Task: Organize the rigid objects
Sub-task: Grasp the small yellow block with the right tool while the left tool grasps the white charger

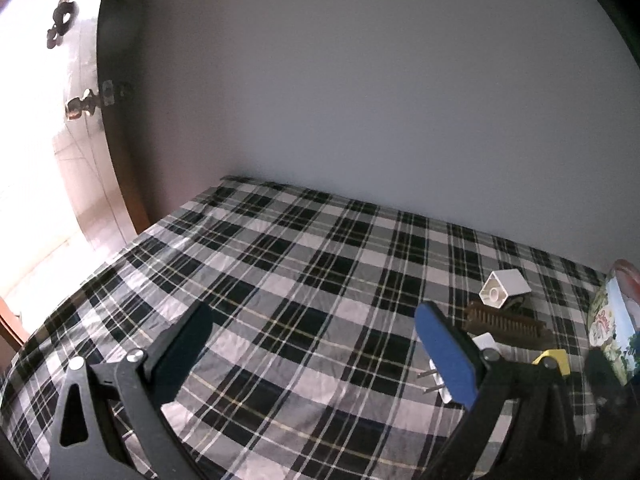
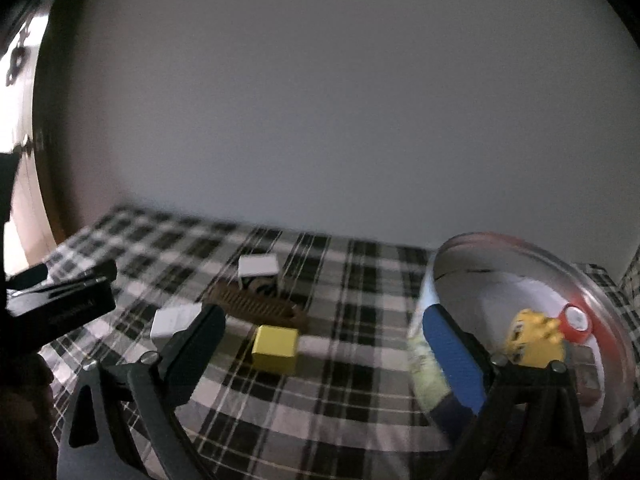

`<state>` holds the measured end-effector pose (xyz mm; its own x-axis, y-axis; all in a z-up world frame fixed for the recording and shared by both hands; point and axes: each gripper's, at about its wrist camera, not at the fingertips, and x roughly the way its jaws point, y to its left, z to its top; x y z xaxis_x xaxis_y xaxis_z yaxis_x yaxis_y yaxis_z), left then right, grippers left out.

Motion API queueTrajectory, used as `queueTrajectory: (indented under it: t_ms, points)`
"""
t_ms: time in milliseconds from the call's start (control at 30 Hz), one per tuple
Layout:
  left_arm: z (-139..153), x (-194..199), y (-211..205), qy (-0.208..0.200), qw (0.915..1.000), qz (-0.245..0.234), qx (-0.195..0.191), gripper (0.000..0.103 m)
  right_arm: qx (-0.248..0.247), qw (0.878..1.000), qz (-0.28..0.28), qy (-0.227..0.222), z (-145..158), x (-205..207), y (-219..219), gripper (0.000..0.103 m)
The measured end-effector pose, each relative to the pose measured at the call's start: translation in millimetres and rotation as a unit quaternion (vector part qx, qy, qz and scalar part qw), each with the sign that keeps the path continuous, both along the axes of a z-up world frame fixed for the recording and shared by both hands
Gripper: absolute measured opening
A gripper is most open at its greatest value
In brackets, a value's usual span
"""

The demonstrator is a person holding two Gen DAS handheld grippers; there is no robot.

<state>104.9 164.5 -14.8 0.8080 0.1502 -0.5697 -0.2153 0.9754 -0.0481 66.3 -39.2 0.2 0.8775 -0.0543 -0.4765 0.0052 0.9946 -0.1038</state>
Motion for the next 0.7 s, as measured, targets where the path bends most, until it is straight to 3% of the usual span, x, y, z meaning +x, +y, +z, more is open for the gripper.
queueTrajectory:
  t_ms: [100, 267, 333, 400, 500, 633, 700]
  points:
    - [-0.4, 1.8, -0.7, 0.006, 1.0, -0.006, -0.003, 0.102, -0.02, 0.999, 0.004, 0.04, -9.2, 15.9, 10.1, 0.078]
    - [-0.7, 3.3, -5.7, 0.012, 0.9997, -0.022, 0.001, 0.102, -0.026, 0.994, 0.002, 0.104, -26.6, 40.5, 16.5, 0.076]
    - [-0.7, 4.5, -9.5, 0.017, 0.999, -0.041, 0.004, 0.102, -0.027, 0.992, -0.001, 0.12, -32.4, 48.1, 18.3, 0.069]
    - [0.1, 5.3, -14.5, 0.021, 0.9972, -0.072, 0.008, 0.102, -0.026, 0.99, 0.003, 0.139, -38.8, 54.8, 20.4, 0.051]
    - [0.5, 7.2, -25.0, 0.032, 0.9898, -0.136, 0.029, 0.102, 0.001, 0.986, 0.019, 0.163, -43.7, 59.5, 15.9, 0.033]
    - [1.9, 3.9, -39.8, 0.023, 0.9785, -0.188, 0.082, 0.102, 0.037, 0.989, 0.03, 0.143, -38.5, 50.9, 6.7, 0.032]
    - [1.2, 3.4, -44.8, 0.025, 0.974, -0.21, 0.08, 0.102, 0.038, 0.99, 0.031, 0.135, -36.0, 41.9, 4.5, 0.032]
